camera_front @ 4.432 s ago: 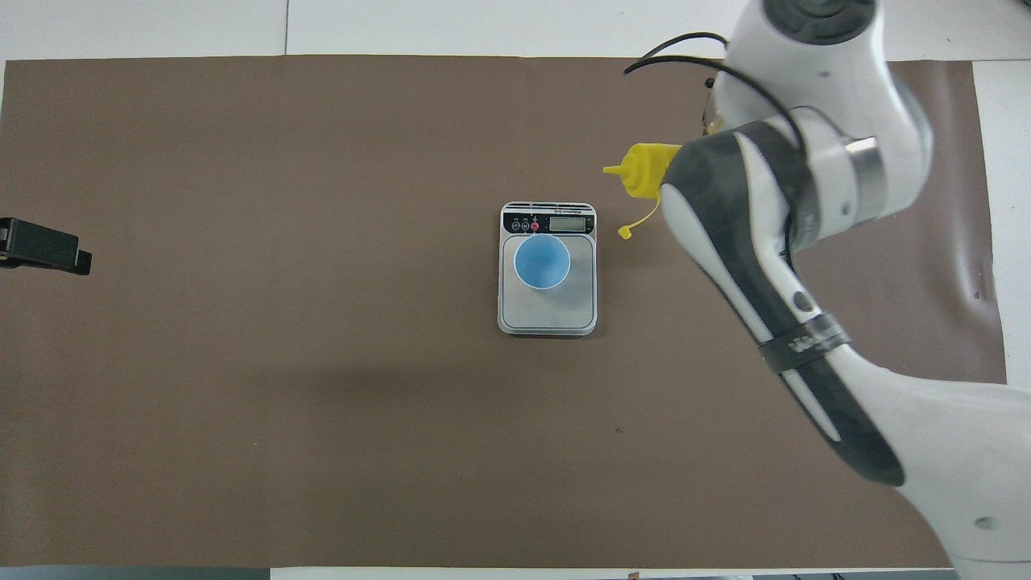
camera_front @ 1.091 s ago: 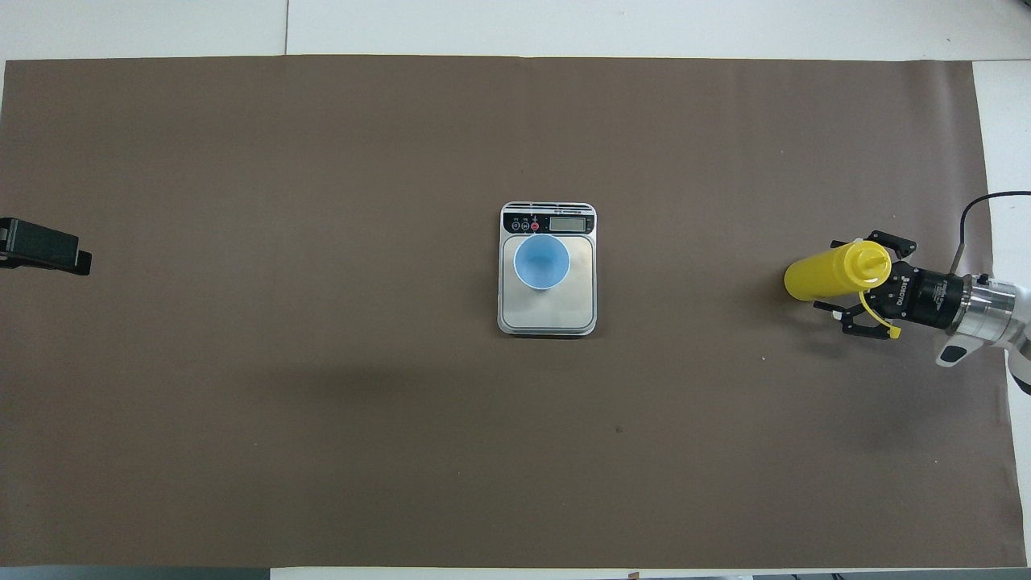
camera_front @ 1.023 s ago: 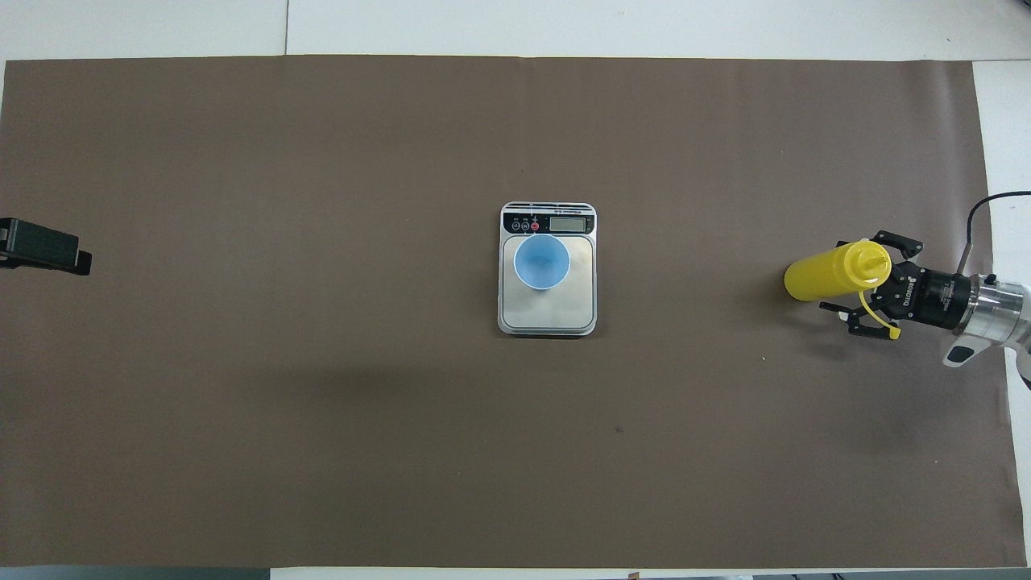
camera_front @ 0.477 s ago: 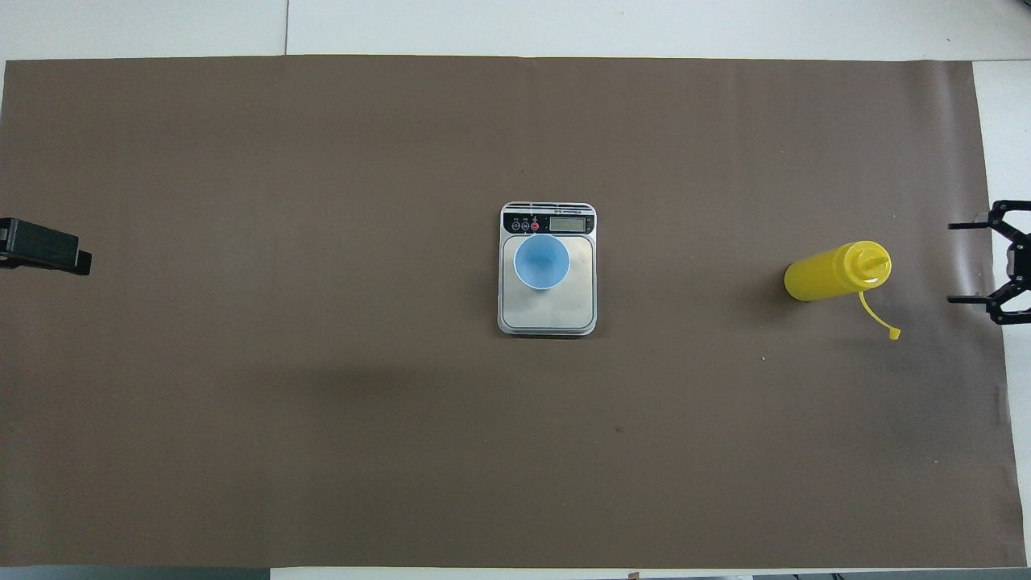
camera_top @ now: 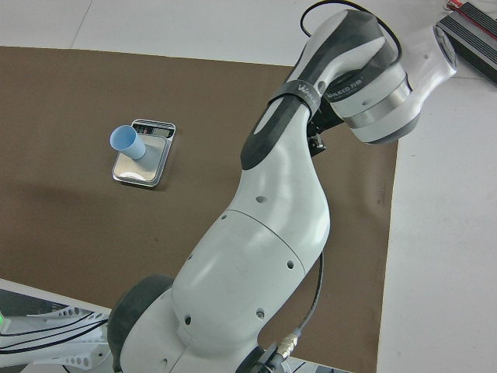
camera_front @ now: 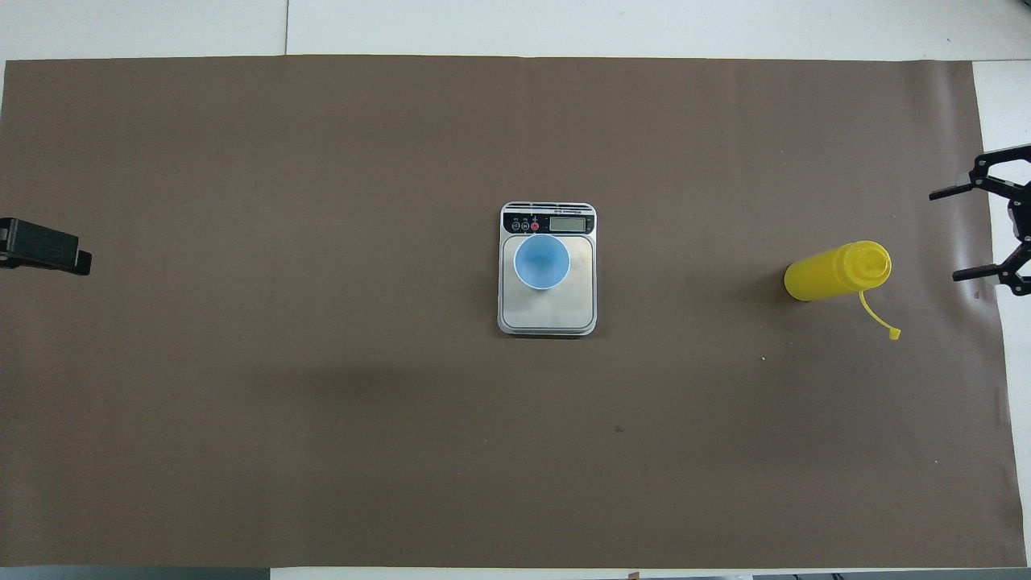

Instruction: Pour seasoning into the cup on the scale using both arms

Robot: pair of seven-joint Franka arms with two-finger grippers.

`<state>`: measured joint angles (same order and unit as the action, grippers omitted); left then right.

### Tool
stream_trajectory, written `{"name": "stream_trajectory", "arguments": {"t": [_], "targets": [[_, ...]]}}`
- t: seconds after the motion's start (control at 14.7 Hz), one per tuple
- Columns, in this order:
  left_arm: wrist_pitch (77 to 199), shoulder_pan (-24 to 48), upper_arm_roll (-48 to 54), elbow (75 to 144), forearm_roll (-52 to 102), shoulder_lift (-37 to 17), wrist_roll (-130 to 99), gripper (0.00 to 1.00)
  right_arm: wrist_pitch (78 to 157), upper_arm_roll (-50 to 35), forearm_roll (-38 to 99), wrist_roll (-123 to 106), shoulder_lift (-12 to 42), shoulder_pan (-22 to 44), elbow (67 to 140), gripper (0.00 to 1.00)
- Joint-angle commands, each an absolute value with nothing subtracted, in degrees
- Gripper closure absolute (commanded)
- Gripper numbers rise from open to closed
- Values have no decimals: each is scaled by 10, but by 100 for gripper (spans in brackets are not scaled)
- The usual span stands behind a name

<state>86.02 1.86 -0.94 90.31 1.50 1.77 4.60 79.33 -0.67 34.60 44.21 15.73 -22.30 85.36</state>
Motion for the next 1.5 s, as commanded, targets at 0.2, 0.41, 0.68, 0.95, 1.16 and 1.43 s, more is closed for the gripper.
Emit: {"name": "stream_trajectory", "arguments": {"t": [0.2,0.41,0.68,0.95,1.16,1.43], "targets": [[855,13,-9,911,22,26,53,0,844,-8,331,391,114,-212,840,0],[855,13,-9,911,22,26,53,0,855,-9,280,387,87,-172,840,0],[855,13,-9,911,21,26,53,0,854,10,106,189,57,-59,835,0],[855,13,-9,911,21,26,53,0,828,61,27,65,27,16,858,0],[855,13,-9,911,22,26,53,0,840,61,26,40,-3,15,903,0],[855,13,-9,911,21,26,53,0,843,61,19,39,-6,21,912,0]]}}
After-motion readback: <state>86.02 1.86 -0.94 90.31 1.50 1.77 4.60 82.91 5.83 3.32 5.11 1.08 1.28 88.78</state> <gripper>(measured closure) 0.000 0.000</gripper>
